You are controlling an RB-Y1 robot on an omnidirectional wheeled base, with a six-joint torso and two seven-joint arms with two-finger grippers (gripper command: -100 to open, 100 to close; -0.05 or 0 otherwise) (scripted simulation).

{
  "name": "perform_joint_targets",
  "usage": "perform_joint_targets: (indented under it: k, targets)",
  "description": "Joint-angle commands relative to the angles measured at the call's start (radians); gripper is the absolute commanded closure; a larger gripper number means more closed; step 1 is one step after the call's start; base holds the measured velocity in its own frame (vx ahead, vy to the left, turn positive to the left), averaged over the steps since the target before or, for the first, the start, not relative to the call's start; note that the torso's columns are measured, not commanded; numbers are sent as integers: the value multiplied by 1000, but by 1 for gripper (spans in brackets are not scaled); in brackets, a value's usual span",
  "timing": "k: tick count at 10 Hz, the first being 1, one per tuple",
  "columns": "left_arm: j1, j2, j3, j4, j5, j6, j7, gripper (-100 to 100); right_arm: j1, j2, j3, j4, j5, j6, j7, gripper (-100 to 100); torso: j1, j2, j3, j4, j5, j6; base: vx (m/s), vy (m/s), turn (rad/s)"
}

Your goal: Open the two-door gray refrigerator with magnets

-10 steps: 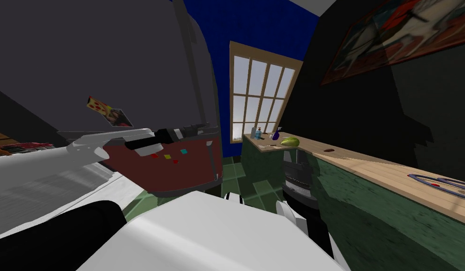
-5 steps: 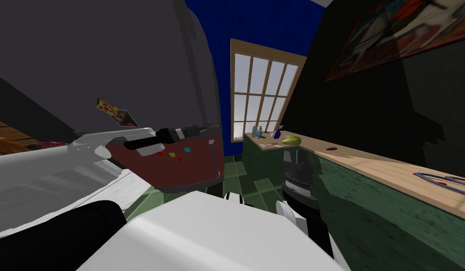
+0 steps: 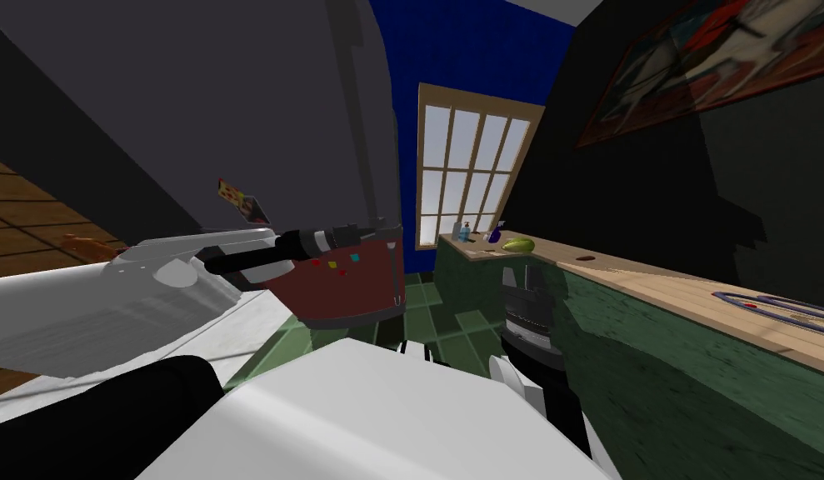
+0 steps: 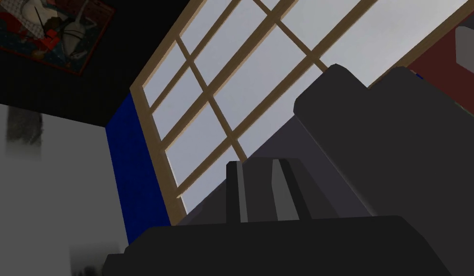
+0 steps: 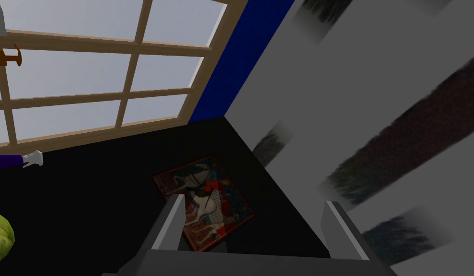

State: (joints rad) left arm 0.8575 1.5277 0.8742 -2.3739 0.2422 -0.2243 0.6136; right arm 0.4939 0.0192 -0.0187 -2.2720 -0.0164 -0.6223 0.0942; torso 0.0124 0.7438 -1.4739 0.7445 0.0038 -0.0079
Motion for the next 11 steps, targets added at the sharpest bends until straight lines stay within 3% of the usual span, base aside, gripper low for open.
perform_joint_targets:
  k: [1,3,5,6,11]
  targets:
    - [-10,-4,19,-95,9,-4,7,100,0,0,0,0,0,0,0,0,1,2,1,1,0,1,-259,204,91]
    - [-9,-2,27,-139,11,-10,10,100,0,0,0,0,0,0,0,0,2,4,2,2,1,1,-235,177,58]
    - [-8,1,43,-223,17,-21,18,100,0,0,0,0,0,0,0,0,-3,-5,-5,-1,-2,3,-165,160,101]
    - [-9,10,26,-200,16,-22,13,100,0,0,0,0,0,0,0,0,-3,-4,-4,-2,-1,4,-95,72,-3]
    - [-7,30,30,-222,26,-126,10,100,0,0,0,0,0,0,0,0,0,-6,-3,-6,1,4,-200,167,-69]
